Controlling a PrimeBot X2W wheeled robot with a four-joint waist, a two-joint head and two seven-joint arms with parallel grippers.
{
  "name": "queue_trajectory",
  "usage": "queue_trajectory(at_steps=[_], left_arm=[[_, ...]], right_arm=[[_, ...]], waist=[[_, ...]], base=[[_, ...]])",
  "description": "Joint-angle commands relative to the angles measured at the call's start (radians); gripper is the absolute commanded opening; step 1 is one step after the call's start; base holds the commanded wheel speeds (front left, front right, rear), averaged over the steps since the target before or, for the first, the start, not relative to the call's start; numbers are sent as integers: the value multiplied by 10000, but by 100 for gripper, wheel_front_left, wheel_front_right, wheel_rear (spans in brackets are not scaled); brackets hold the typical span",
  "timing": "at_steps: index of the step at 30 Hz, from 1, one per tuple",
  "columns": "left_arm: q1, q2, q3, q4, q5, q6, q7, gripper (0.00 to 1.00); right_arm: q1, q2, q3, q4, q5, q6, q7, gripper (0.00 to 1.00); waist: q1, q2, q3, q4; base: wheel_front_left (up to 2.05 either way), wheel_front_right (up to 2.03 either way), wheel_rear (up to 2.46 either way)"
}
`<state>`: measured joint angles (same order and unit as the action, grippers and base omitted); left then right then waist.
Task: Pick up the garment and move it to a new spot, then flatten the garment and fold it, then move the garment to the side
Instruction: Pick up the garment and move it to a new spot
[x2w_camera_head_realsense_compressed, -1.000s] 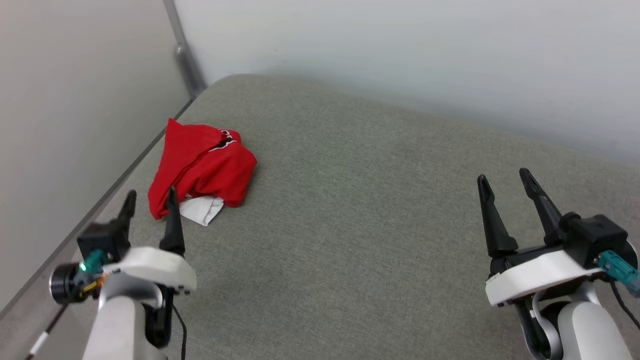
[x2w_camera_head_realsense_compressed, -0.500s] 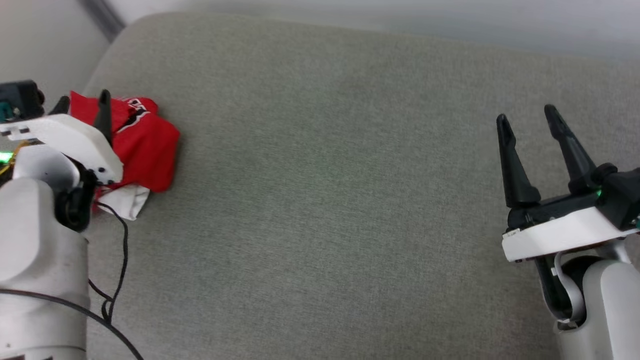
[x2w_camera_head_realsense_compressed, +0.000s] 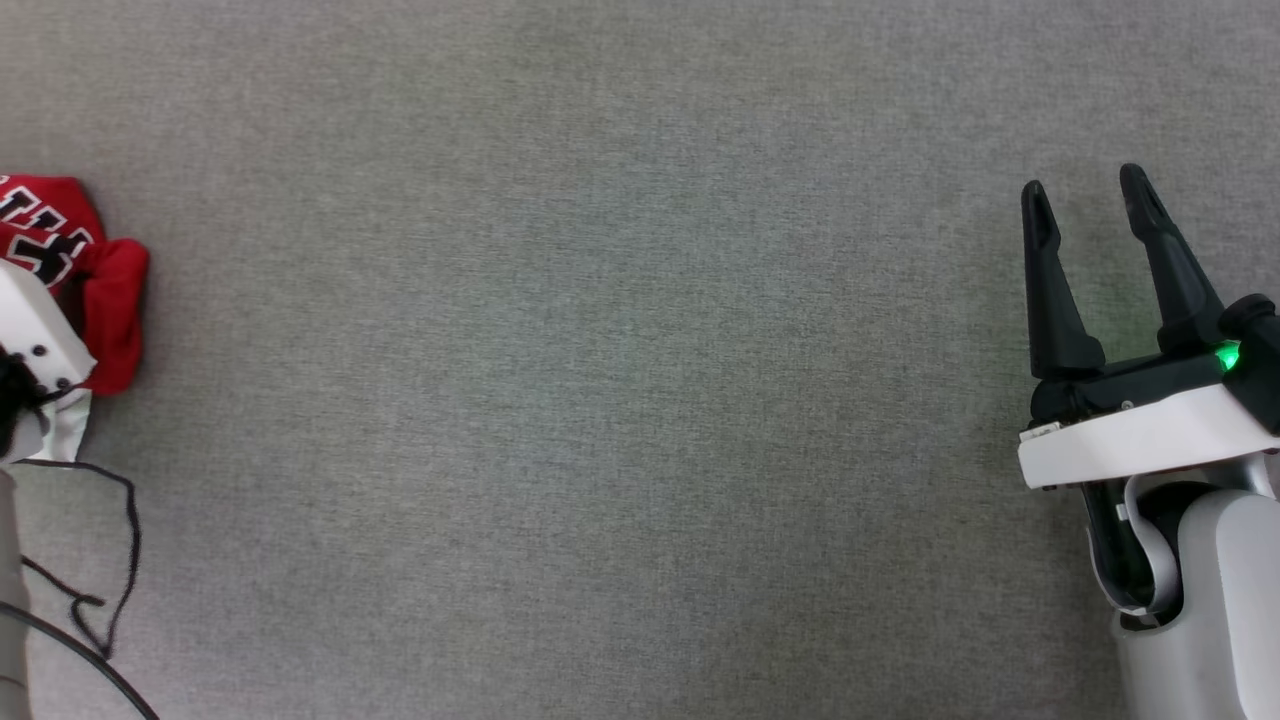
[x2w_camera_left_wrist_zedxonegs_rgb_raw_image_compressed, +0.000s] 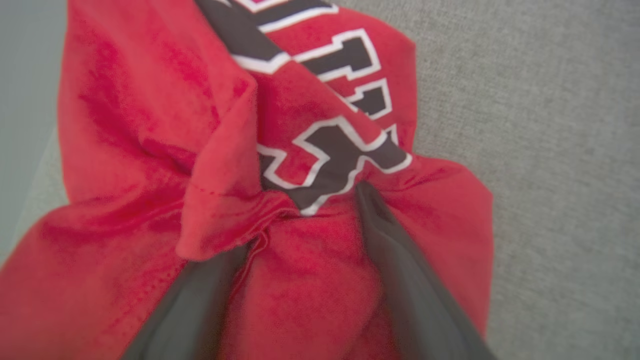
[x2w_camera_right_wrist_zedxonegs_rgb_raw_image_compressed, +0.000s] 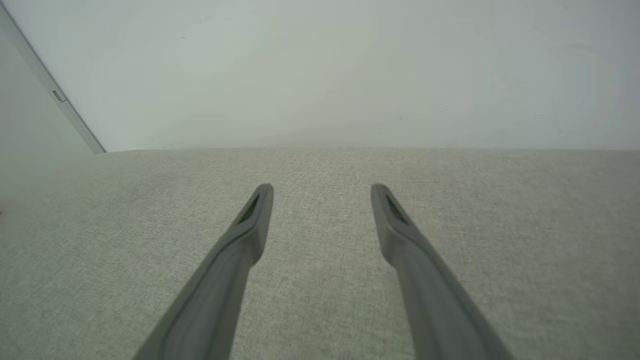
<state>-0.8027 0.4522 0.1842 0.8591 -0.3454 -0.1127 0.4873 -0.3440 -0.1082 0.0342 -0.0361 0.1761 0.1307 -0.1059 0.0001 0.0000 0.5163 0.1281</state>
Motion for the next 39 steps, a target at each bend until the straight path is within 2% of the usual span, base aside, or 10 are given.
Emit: queue_trajectory(at_steps=[1, 2, 3, 5, 13, 14, 16, 23, 30, 39], left_arm=[[540, -320, -116, 716, -103, -22, 828, 100], [579, -328, -122, 799, -167, -36, 1049, 98], [613, -312, -123, 762, -188, -39, 1035, 50], [647, -235, -113, 564, -182, 4, 779, 0], [339, 167, -193, -788, 484, 617, -2296, 0], [342, 110, -191, -1050, 599, 746, -3170, 0], [396, 45, -212, -1293, 685, 821, -3975, 0], [712, -473, -441, -2238, 863, 928, -6122, 0], [1589, -1474, -987, -3799, 832, 855, -6779, 0], [2906, -2719, -2410, -5597, 1044, 556, -6425, 0]], right_arm=[[-165, 45, 39, 46, 48, 1, -82, 100], [-176, 41, 40, 81, 58, 1, -94, 100], [-191, 32, 32, 106, 59, 1, -100, 100], [-234, 11, 28, 151, 46, 1, -104, 100], [78, 70, -25, 446, 77, 1, -279, 100], [209, 104, -75, 493, 53, 1, -317, 100], [329, 139, -146, 530, 35, 1, -335, 100], [939, 264, -443, 494, -37, 1, -244, 100], [1655, 398, -757, 60, -193, 1, 103, 100], [2069, 519, -766, -255, -110, 1, 365, 100]], waist=[[-1, 0, 171, -194], [-1, 0, 164, -194], [-1, 0, 145, -184], [-1, 0, 56, -160], [-1, 0, -1031, 2], [-1, 0, -1407, 36], [-1, 0, -1809, 58], [-1, 0, -3206, 15], [-1, 0, -3997, -359], [-1, 0, -4145, -1271]], base=[[0, 0, 0], [0, 0, 0], [0, 0, 0], [0, 0, 0], [0, 0, 0], [0, 0, 0], [0, 0, 0], [0, 0, 0], [0, 0, 0], [0, 0, 0]])
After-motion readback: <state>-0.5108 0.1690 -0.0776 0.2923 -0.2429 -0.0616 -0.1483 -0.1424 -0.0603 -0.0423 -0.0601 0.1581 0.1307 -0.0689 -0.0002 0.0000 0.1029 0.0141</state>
